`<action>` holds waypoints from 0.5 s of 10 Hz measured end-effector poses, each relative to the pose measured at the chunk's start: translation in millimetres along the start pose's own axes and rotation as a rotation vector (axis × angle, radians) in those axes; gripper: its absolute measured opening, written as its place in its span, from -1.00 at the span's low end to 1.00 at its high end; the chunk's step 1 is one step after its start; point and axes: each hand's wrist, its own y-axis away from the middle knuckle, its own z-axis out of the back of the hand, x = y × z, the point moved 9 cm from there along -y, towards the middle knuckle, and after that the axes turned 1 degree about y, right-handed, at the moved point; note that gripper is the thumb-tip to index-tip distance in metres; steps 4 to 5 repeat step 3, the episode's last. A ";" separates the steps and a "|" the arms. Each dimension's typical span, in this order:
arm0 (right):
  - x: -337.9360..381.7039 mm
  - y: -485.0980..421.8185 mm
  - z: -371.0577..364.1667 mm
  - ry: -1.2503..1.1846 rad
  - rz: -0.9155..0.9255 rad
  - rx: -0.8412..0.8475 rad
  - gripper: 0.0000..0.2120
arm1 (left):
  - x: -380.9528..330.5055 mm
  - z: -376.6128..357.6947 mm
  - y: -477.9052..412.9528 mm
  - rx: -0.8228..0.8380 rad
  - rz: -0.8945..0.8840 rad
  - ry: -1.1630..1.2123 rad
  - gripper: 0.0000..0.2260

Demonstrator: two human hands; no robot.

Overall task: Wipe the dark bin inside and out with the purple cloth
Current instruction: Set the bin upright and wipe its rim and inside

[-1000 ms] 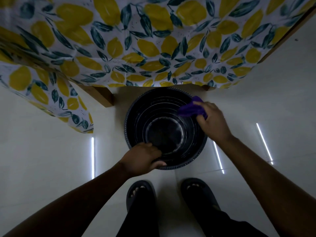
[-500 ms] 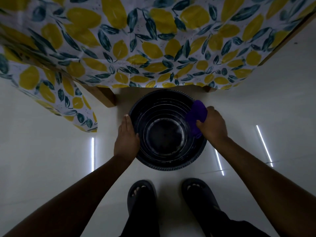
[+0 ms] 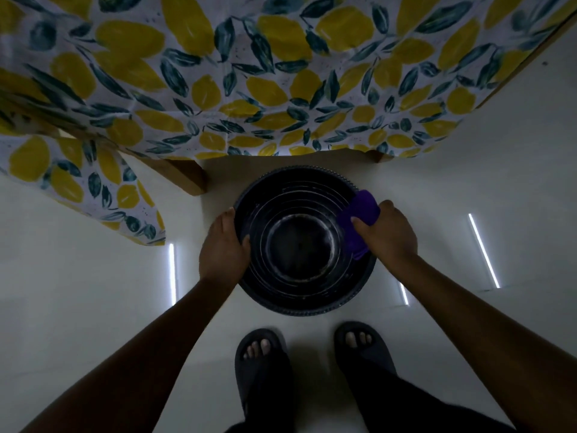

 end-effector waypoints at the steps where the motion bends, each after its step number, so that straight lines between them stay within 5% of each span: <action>1: 16.7 -3.1 30.1 0.067 0.053 -0.019 -0.44 | -19.1 21.9 -11.7 0.033 0.013 -0.030 -0.59; 3: 91.9 3.6 99.4 -0.053 0.195 0.115 -0.56 | -98.6 92.6 -27.0 0.208 0.035 0.053 -0.36; 5: 91.9 3.6 99.4 -0.053 0.195 0.115 -0.56 | -98.6 92.6 -27.0 0.208 0.035 0.053 -0.36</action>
